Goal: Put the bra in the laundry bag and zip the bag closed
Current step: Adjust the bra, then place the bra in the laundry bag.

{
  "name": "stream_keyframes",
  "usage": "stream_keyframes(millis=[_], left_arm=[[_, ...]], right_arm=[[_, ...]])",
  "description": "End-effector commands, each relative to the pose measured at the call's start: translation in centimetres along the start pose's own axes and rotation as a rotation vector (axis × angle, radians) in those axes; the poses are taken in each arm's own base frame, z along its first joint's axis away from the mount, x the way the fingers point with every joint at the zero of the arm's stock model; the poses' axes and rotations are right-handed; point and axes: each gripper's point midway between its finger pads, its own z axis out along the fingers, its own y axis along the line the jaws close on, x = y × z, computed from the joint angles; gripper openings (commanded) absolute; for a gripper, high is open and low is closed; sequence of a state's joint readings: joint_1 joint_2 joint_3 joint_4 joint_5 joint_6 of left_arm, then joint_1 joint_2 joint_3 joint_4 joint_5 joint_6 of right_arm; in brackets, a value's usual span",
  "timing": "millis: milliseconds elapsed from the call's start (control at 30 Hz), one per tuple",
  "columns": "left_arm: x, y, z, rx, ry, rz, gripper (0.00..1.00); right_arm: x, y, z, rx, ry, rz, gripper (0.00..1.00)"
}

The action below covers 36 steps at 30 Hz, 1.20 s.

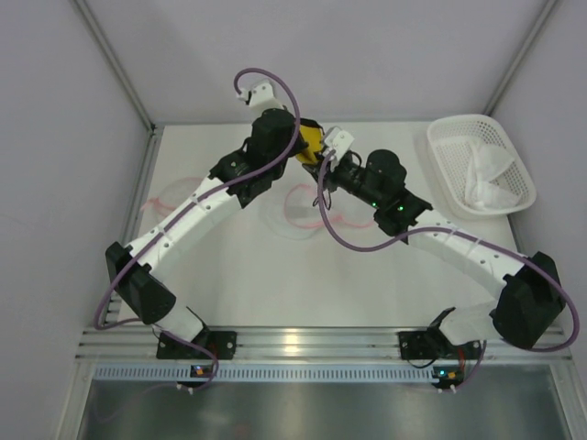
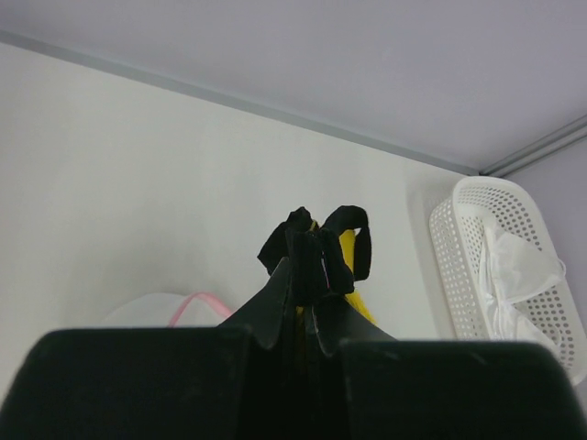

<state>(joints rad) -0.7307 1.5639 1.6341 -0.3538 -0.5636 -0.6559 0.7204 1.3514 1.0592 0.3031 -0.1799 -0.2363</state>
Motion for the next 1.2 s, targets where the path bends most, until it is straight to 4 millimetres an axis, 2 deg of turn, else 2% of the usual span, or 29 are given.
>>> stream_keyframes(millis=[0,33,67,100,133,167,200,233,267,300,400,433,467,533,567,633,733,767,800,867,933,1033,1067,1167], left_arm=[[-2.4,-1.8,-1.8,0.088,-0.025,-0.061,0.00],[-2.2,-2.1,-2.0,0.109,-0.011,-0.058,0.00],[-2.4,-2.2,-2.3,0.121,-0.009,-0.055,0.00],[-2.3,-2.2,-2.5,0.133,-0.003,-0.032,0.00],[-2.1,-2.2,-2.7,0.141,0.004,-0.020,0.10],[-2.3,-2.4,-3.3,0.168,0.010,-0.013,0.34],[-1.9,-2.1,-3.5,0.170,0.018,0.012,0.42],[-1.9,-1.9,-3.7,0.174,0.020,0.023,0.55],[-2.6,-1.8,-4.6,0.187,0.006,0.027,0.91],[-2.8,-1.3,-5.0,0.182,-0.001,0.065,0.99],[-6.0,0.9,-6.9,0.102,-0.090,0.102,0.99],[-6.4,1.7,-7.4,0.073,-0.101,0.119,0.99],[-7.8,2.6,-8.7,0.058,-0.137,0.134,0.99],[-9.1,4.8,-10.2,-0.010,-0.180,0.155,0.99],[-9.4,5.7,-10.5,-0.035,-0.186,0.174,0.99],[-9.4,7.5,-11.3,-0.068,-0.179,0.194,0.98],[-7.8,8.7,-10.9,-0.034,-0.111,0.219,0.99],[-6.7,8.8,-10.4,-0.018,-0.078,0.220,0.98],[-4.7,9.3,-9.6,-0.001,-0.018,0.230,0.98],[-1.3,9.2,-7.9,0.083,0.119,0.202,0.96],[2.1,10.4,-5.7,0.089,0.239,0.203,0.95],[6.5,10.2,-3.9,0.141,0.386,0.243,0.91],[7.3,10.3,-3.4,0.146,0.411,0.258,0.91],[9.8,9.9,-2.1,0.177,0.498,0.256,0.85]], right_arm=[[-3.7,-0.4,0.9,0.007,-0.072,-0.074,0.32],[-3.6,-0.6,0.8,0.020,-0.067,-0.077,0.23],[-3.3,-0.8,0.9,0.030,-0.061,-0.085,0.07],[-3.5,-1.1,0.8,0.043,-0.068,-0.091,0.01],[-3.6,-1.6,0.6,0.072,-0.071,-0.091,0.00],[-3.3,-1.7,0.5,0.083,-0.070,-0.091,0.00],[-3.5,-2.0,0.4,0.096,-0.077,-0.093,0.00],[-3.7,-2.3,0.3,0.107,-0.082,-0.091,0.00],[-3.8,-2.2,0.2,0.104,-0.087,-0.074,0.00],[-4.0,-2.3,0.1,0.088,-0.094,-0.063,0.00],[-3.3,-2.3,0.0,0.060,-0.081,0.026,0.00],[-2.8,-2.8,-0.2,0.064,-0.065,0.057,0.00],[-1.7,-2.7,-0.6,0.068,-0.037,0.129,0.00],[-1.4,-3.4,-1.7,0.091,-0.036,0.210,0.00],[-0.4,-3.2,-2.4,0.100,-0.018,0.295,0.00],[-1.6,-4.6,-4.4,0.143,-0.059,0.348,0.00],[-3.5,-5.4,-7.4,0.127,-0.168,0.420,0.00],[-2.8,-5.2,-7.9,0.119,-0.175,0.451,0.00],[-3.8,-5.2,-8.7,0.110,-0.210,0.434,0.00],[-3.3,-4.8,-9.0,0.103,-0.202,0.445,0.00],[-2.9,-4.8,-9.4,0.119,-0.176,0.455,0.00],[-2.8,-4.9,-10.3,0.151,-0.174,0.456,0.00],[-2.3,-4.8,-10.5,0.159,-0.167,0.470,0.00],[-3.1,-5.0,-12.1,0.203,-0.264,0.516,0.00]])
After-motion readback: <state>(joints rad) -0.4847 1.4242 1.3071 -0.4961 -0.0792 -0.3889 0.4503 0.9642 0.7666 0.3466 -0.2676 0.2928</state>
